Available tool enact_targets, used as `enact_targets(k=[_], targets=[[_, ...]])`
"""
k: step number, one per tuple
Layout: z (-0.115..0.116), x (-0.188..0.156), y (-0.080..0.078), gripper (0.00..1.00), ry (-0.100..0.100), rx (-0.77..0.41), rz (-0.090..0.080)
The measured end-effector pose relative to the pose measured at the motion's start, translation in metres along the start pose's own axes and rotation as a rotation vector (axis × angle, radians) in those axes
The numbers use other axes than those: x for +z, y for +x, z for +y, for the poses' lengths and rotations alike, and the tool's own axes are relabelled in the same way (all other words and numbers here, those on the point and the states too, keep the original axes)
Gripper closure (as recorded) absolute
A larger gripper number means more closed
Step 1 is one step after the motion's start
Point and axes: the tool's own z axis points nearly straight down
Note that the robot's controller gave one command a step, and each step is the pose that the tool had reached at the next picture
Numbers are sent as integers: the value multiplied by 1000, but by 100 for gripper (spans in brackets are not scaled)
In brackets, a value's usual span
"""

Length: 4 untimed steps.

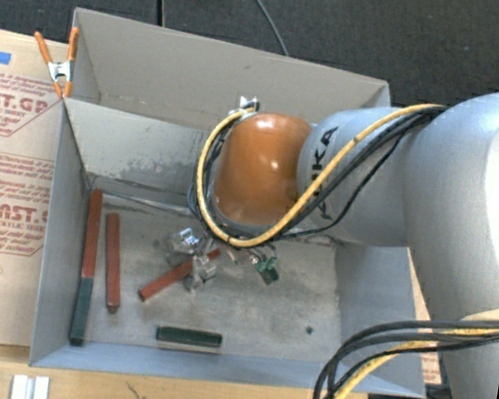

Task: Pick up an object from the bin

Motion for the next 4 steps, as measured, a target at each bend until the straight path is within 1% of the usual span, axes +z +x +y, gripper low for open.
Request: enact_targets(k=[2, 3, 4], targets=[[1, -5, 1, 100, -2, 0, 3], [2, -25, 3, 100, -4, 0, 8], [1, -43, 0, 100, 0, 0, 1]])
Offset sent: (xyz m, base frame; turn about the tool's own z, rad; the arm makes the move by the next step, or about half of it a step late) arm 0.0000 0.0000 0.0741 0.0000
